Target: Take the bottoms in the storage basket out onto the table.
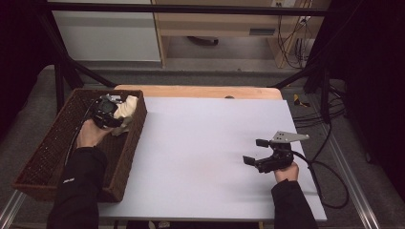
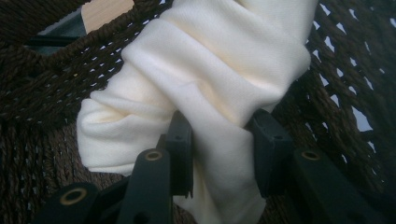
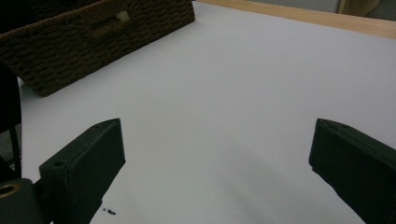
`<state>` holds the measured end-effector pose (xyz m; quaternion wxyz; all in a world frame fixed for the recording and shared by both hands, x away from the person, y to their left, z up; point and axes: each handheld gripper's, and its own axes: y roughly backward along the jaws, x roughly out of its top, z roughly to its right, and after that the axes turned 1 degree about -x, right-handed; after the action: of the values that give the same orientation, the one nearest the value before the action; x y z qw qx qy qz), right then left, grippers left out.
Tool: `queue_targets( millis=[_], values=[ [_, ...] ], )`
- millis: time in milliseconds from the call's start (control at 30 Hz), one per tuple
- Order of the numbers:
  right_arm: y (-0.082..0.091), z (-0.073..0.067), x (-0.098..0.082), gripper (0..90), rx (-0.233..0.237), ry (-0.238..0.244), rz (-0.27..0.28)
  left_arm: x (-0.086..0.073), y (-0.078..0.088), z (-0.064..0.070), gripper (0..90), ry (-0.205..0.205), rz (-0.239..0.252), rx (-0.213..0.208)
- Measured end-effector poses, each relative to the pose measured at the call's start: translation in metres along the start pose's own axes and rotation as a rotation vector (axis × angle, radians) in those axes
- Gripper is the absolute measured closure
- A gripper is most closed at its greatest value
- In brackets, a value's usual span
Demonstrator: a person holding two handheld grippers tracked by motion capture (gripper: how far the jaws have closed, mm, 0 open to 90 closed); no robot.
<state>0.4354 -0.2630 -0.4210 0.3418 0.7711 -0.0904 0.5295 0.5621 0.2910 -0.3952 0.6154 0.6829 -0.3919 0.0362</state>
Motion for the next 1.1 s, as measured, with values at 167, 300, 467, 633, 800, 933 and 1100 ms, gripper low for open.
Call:
queue_targets(
  millis=[167,300,467,633,800,933,1100],
  values=[
    [0.000,0.000,0.000,4.1,0.000,-0.001,0.001,0.000,0.000,0.000,63.1,0.014,0.004,0.001],
    [0.000,0.000,0.000,4.1,0.000,-0.002,0.002,-0.001,0.001,-0.002,62.8,0.042,-0.002,-0.004],
    [0.000,0.000,0.000,4.1,0.000,-0.001,0.003,-0.001,0.002,0.001,64.8,0.026,-0.011,-0.003],
    [0.001,0.000,0.000,4.1,0.000,0.001,0.004,0.000,0.004,0.001,69.4,0.010,-0.011,-0.002],
    [0.001,0.000,0.000,4.1,0.000,0.001,0.004,0.000,0.007,0.001,71.8,0.019,-0.005,-0.007],
    [0.001,0.000,0.000,4.1,0.001,0.000,0.007,0.000,0.011,0.000,72.5,0.033,0.015,-0.014],
    [0.001,0.000,0.000,4.1,0.001,0.000,0.008,0.001,0.015,0.002,72.8,0.038,0.026,-0.017]
  ],
)
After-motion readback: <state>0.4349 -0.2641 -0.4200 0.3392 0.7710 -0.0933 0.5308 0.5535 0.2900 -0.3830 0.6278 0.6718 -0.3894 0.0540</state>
